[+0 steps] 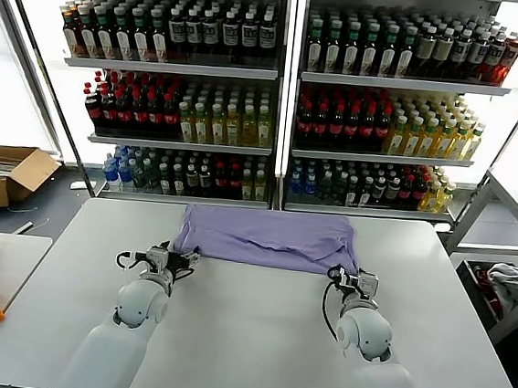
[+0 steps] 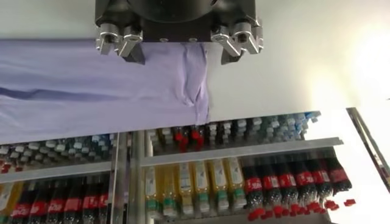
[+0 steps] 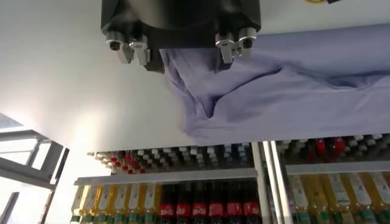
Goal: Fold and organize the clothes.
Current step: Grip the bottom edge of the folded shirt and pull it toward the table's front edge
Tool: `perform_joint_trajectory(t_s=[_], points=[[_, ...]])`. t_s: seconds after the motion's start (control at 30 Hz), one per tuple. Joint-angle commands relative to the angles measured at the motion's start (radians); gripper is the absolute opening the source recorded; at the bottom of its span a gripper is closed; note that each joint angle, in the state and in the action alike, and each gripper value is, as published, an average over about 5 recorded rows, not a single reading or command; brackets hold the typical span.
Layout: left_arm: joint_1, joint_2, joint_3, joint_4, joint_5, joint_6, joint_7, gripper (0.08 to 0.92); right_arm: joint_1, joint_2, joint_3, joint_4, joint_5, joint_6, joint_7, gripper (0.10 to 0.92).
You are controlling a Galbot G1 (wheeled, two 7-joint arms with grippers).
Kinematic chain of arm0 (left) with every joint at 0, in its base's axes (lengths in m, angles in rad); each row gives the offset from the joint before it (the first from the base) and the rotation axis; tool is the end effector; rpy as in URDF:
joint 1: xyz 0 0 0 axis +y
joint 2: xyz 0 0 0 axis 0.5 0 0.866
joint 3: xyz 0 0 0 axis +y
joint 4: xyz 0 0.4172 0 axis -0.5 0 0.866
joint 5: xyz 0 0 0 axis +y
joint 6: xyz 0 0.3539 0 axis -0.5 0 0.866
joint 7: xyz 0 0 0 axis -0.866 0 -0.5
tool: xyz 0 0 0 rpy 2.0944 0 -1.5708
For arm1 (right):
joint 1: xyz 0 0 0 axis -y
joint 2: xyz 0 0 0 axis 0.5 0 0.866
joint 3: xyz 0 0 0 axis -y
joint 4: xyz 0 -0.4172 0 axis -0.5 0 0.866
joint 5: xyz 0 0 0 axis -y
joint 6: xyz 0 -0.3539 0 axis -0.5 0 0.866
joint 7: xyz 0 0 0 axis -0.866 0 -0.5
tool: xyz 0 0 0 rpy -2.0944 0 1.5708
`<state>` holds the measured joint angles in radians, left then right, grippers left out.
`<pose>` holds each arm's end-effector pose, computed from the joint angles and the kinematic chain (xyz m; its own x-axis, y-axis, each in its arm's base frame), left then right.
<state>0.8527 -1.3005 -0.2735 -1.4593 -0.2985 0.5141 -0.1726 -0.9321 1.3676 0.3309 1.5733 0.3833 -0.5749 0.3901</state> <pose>0.4239 0.0380 -0.3887 -0.8832 0.0077 0.4689 0.0563 0.9944 0.0898 0.3934 -0.0176 -0.3787 -0.8575 0.1348 0.4965 0.1382 0.9899 -0.0301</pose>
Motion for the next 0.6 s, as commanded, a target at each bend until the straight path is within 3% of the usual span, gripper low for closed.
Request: perform_joint_trajectory(t_s=[0.03,0.33,0.6], points=[[0.011,-0.002,0.005,-0.01,0.017,0.01,0.004,0.672,-0.009,0.002,-0.002,-0.014,0.003,-0.004,-0.002,0.354],[0.02,0.006,0.001,0.001,0.03,0.003,0.017,0.412,-0.049,-0.01,-0.004,0.018,-0.014,-0.005,-0.017,0.127],[0.059,0.02,0.0,-0.03,0.033,-0.002,0.018,0.179,-0.097,-0.023,0.001,0.062,-0.01,-0.005,-0.019,0.12]])
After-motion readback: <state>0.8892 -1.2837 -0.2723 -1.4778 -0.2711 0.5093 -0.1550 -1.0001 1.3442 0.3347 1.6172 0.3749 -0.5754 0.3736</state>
